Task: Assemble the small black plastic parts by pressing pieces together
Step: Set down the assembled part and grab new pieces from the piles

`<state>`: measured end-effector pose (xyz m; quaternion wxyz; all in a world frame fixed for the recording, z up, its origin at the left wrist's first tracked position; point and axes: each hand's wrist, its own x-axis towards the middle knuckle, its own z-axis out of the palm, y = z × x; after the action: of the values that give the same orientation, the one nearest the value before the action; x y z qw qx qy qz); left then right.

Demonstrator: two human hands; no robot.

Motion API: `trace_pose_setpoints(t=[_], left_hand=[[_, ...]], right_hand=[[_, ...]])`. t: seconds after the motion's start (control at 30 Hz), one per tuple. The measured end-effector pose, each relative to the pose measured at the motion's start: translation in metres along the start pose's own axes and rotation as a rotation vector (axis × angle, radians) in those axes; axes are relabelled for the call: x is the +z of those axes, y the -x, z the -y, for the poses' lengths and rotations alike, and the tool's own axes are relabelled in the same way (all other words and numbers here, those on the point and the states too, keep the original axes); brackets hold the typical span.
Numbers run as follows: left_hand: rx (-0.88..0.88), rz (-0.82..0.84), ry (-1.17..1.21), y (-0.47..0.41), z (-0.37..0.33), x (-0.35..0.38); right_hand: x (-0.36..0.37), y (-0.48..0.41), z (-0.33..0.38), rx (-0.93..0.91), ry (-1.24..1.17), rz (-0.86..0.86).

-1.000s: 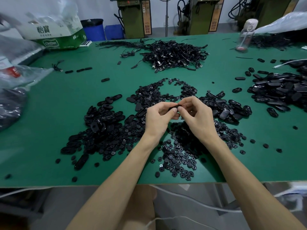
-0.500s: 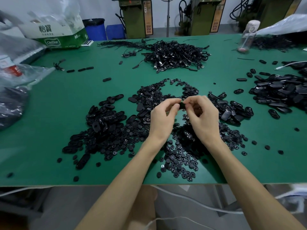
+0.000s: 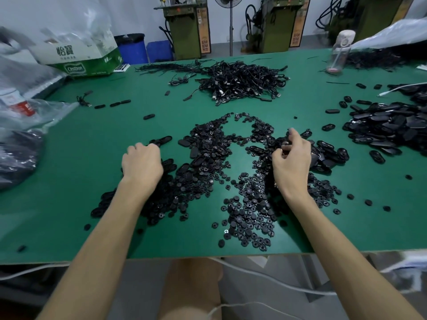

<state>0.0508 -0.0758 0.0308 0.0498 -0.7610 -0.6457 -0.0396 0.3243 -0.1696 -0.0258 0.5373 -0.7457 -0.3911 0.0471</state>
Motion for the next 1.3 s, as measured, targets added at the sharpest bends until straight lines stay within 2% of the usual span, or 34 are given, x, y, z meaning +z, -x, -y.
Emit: trace_pose_setpoints(t=[0.17, 0.27, 0.37, 0.47, 0.53, 0.67, 0.73, 0.8, 0.93, 1.07, 1.3], left_hand=[[0.043, -0.088, -0.113, -0.001, 0.005, 0.012], [0.026, -0.115, -0.077, -0.005, 0.007, 0.016], [0.022, -0.182, 0.049, -0.005, 0.006, 0.015], [0.05, -0.191, 0.343, -0.002, -0.007, 0.006], [0.066, -0.149, 0.643, 0.002, -0.021, 0.001], [0.028, 0.21, 1.402, 0.016, -0.061, -0.002], [-0.008, 0.317, 1.618, 0.02, -0.079, 0.002], [-0.041, 0.362, 1.727, 0.02, -0.096, 0.006], [-0.039, 0.471, 1.826, 0.017, -0.119, 0.014], [-0.035, 0.426, 1.82, 0.016, -0.132, 0.026], [0.074, 0.346, 1.789, 0.02, -0.135, 0.038]], right_hand=[[0.006, 0.005, 0.0, -0.212, 0.278, 0.158], [0.012, 0.007, -0.002, -0.268, 0.485, 0.271], [0.015, 0.007, -0.004, -0.285, 0.535, 0.283], [0.015, 0.007, -0.004, -0.272, 0.52, 0.234], [0.015, 0.006, -0.003, -0.253, 0.517, 0.233], [0.012, 0.006, -0.001, -0.275, 0.463, 0.206], [0.009, 0.007, 0.002, -0.28, 0.362, 0.147], [0.006, 0.008, 0.004, -0.295, 0.276, 0.103], [0.003, 0.009, 0.005, -0.325, 0.105, 0.146], [0.004, 0.008, 0.004, -0.332, 0.048, 0.164], [0.003, 0.009, 0.004, -0.345, -0.036, 0.178]])
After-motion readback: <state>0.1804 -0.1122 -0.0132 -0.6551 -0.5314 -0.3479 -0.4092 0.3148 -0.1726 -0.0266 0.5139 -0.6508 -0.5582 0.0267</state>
